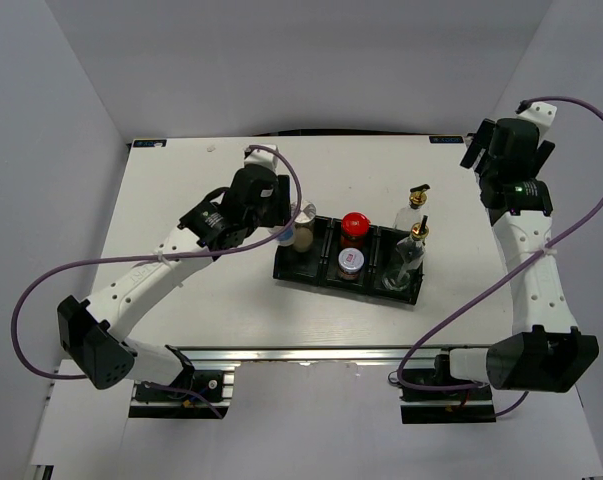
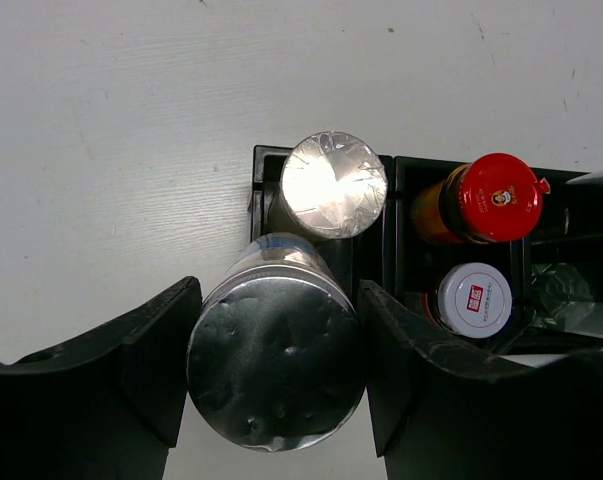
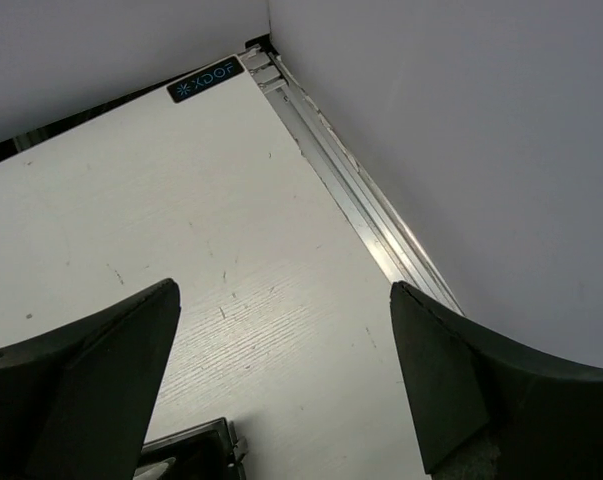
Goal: Organize the condiment bottles
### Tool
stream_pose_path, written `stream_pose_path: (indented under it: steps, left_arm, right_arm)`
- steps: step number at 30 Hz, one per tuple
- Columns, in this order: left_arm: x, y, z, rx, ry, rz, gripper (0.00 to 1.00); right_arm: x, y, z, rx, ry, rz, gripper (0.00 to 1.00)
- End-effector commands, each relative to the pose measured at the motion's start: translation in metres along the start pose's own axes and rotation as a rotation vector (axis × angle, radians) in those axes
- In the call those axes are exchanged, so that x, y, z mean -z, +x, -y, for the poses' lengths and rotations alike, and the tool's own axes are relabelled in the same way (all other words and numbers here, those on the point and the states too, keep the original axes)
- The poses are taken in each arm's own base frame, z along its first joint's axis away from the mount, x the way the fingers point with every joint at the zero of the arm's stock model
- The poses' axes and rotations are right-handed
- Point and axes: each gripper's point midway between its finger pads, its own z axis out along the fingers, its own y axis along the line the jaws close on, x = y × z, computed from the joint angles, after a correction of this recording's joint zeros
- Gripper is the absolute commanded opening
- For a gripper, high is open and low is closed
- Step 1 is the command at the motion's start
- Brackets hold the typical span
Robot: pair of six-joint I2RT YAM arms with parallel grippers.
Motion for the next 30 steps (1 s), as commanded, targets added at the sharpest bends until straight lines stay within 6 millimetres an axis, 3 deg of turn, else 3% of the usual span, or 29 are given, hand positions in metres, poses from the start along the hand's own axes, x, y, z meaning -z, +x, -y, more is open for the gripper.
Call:
stream_pose_path:
  steps: [1, 12, 21, 28, 30]
  left_arm:
    - [0.016, -0.016, 0.010, 0.030, 0.055, 0.058, 0.00]
    - [0.006, 0.006, 0.031, 0.001, 0.109, 0.003, 0.00]
    - [-0.032, 0.041, 0.040, -0.039, 0.106, -0.086, 0.00]
    - [-0.058, 0.056, 0.045, -0.041, 0.086, -0.124, 0.02]
    - [-0.064, 0.062, 0.045, -0.042, 0.083, -0.137, 0.12]
  right_arm:
    - [0.004, -0.023, -0.003, -0.056, -0.061, 0.051, 0.89]
    - [-0.007, -0.015, -0.006, -0.056, -0.096, 0.035, 0.89]
    - [-0.014, -0.005, -0.002, -0.077, -0.098, 0.017, 0.89]
    - [-0.015, -0.002, -0.007, -0.077, -0.126, 0.013, 0.89]
    - [-0.014, -0.002, -0.006, -0.077, -0.123, 0.013, 0.89]
